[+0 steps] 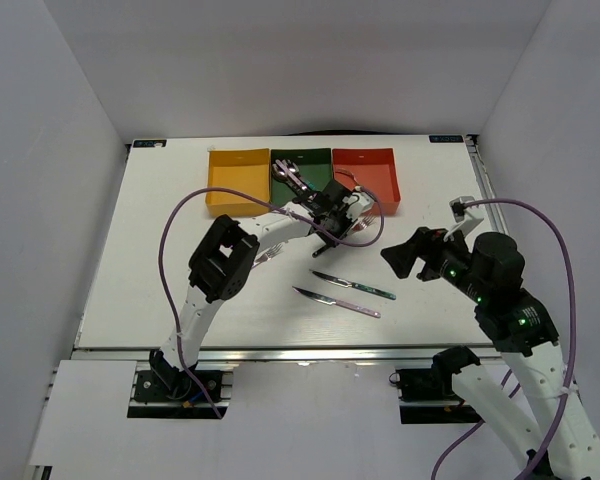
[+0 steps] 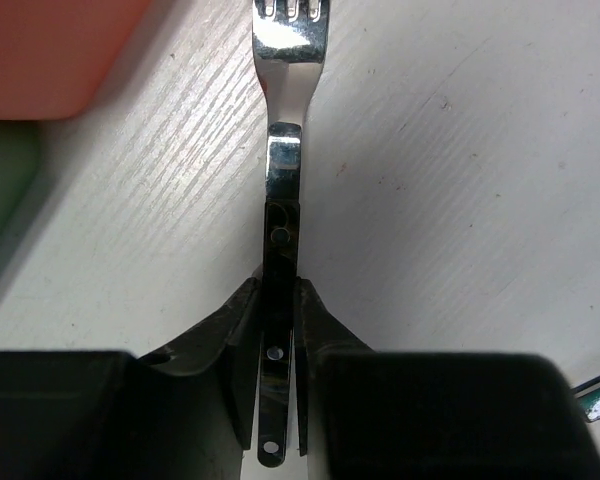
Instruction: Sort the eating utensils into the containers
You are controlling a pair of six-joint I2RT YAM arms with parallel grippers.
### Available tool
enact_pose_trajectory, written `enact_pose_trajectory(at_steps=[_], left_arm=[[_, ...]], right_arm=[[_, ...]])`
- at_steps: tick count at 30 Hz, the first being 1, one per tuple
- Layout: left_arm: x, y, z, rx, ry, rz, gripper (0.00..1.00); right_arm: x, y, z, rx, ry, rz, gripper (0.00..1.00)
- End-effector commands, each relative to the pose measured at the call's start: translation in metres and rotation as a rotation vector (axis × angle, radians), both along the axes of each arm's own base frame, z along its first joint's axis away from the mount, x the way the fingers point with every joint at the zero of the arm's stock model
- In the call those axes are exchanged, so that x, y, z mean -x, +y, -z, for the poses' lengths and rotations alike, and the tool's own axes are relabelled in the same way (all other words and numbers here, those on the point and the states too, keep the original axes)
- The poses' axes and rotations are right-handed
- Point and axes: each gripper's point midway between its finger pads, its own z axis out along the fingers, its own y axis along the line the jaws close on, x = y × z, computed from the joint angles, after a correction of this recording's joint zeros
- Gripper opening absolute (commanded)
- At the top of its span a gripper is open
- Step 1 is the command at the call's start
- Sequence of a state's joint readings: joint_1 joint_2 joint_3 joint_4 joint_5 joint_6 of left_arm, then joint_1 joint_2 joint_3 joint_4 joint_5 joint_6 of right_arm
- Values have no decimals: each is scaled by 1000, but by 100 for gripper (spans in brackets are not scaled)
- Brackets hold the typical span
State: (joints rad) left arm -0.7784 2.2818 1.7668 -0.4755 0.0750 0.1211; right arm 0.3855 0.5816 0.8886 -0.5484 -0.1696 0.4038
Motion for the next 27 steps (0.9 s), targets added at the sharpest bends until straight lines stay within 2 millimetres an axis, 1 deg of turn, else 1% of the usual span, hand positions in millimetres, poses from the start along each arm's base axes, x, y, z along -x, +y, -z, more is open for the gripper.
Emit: enact_pose_trajectory(at_steps=[1, 2, 3, 5, 6, 7, 8, 9, 10, 11, 12, 13, 14, 15, 16, 17, 18, 19, 20, 21, 22, 24, 27], left_arm=[[12, -6, -13, 18, 11, 25, 25], [12, -8, -22, 21, -4, 28, 23], [10, -10, -29, 21, -22, 32, 20], [9, -17, -50, 35, -63, 41, 16], [9, -19, -58, 42, -72, 46, 10], [15, -23, -64, 49, -68, 61, 0], [16, -29, -78, 73, -80, 74, 0], [21, -33, -94, 98, -92, 90, 0], [33, -41, -104, 120, -93, 121, 0], [41, -43, -109, 129, -95, 132, 0], [48, -45, -130, 169, -110, 135, 0], [59, -51, -140, 195, -114, 155, 0], [65, -53, -148, 221, -116, 156, 0], [75, -51, -145, 240, -89, 141, 0], [81, -56, -172, 317, -124, 146, 0], [88, -58, -178, 353, -118, 148, 0], [97, -54, -171, 374, -76, 119, 0], [103, -59, -190, 443, -97, 126, 0], [112, -61, -195, 478, -79, 140, 0], [117, -63, -197, 509, -59, 126, 0], [125, -65, -200, 538, -61, 137, 0], [133, -67, -204, 576, -51, 129, 0], [148, -72, -213, 652, -22, 148, 0]], right_arm=[[-4, 1, -3, -57, -6, 30, 89], [-6, 2, -3, -83, 1, 42, 89], [-7, 2, 3, -93, 21, 52, 89], [-12, 1, 7, -133, 31, 93, 89], [-13, 2, 20, -178, 78, 122, 89], [-15, 1, 26, -207, 84, 145, 89], [-17, 2, 29, -238, 89, 161, 89], [-21, 2, 38, -295, 109, 196, 89], [-24, 1, 41, -321, 114, 217, 88], [-26, 0, 44, -343, 121, 237, 88], [-30, 0, 43, -394, 132, 264, 86], [-35, -6, 50, -407, 143, 318, 85], [-37, -8, 53, -424, 153, 343, 84], [-42, -11, 51, -452, 142, 374, 83], [-45, -12, 57, -482, 164, 401, 83], [-47, -12, 57, -499, 165, 413, 82], [-50, -12, 59, -507, 169, 421, 81], [-53, -12, 55, -528, 163, 427, 80], [-56, -13, 55, -532, 168, 440, 79], [-59, -15, 57, -534, 171, 465, 78], [-61, -16, 53, -557, 160, 473, 78], [-64, -21, 50, -573, 142, 506, 77], [-68, -19, 44, -599, 120, 498, 75]])
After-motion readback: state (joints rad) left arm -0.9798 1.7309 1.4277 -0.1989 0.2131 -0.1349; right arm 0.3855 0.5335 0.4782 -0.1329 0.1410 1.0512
